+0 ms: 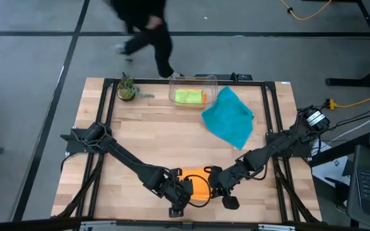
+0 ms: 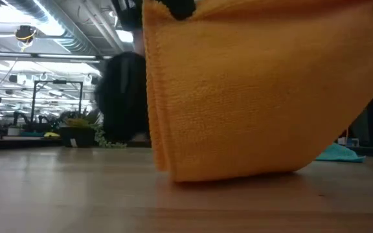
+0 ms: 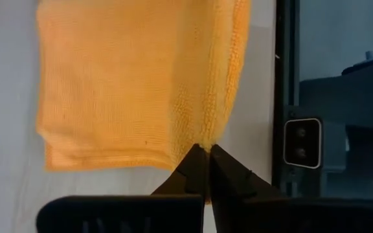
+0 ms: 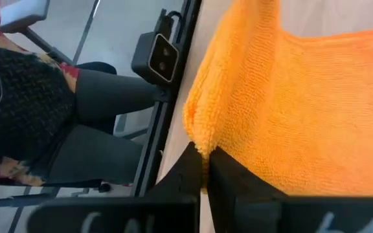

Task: Fold microfiber towels
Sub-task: Fold the orange microfiber cloth

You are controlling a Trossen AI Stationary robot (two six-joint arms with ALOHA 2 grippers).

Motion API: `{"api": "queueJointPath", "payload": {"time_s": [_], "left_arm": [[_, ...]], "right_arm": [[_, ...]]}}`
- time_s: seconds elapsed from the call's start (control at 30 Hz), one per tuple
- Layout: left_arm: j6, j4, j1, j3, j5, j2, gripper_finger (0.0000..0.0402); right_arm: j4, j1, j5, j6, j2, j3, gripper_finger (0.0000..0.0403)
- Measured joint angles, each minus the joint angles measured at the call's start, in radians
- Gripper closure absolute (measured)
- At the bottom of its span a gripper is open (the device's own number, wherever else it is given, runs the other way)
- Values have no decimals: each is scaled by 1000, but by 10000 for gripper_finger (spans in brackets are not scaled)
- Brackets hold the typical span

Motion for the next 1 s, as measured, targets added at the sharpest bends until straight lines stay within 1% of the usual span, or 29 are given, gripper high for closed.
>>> {"api": "queueJointPath", "payload": {"time_s": [0.07, 0.23, 0.33, 0.4, 0.5, 0.6, 0.83, 0.9, 1.0], "left_arm": [[18, -4, 0, 0, -22, 0, 401], [50, -19, 11, 0, -61, -1, 401], [50, -19, 23, 0, -67, -1, 401], [49, -16, 26, 0, -49, -1, 401], [42, 15, 28, 0, 17, -1, 401], [42, 63, 26, 1, 70, -1, 401], [42, 141, 12, 2, 155, -1, 401], [42, 155, 7, 2, 162, -1, 401], [42, 154, 2, 2, 163, -2, 401]], "right_arm": [[-20, 0, 30, 0, 1, 0, 391], [-94, 0, 150, 5, 2, 1, 390], [-98, 0, 155, 24, 2, 1, 390], [-89, -1, 106, 26, 2, 1, 390], [-68, -1, -8, 34, 2, 1, 390], [-40, 0, -91, 43, 2, 2, 389], [-5, 0, -194, 60, 2, 2, 389], [24, 1, -232, 74, 2, 3, 389], [52, 0, -262, 86, 2, 3, 389]]}}
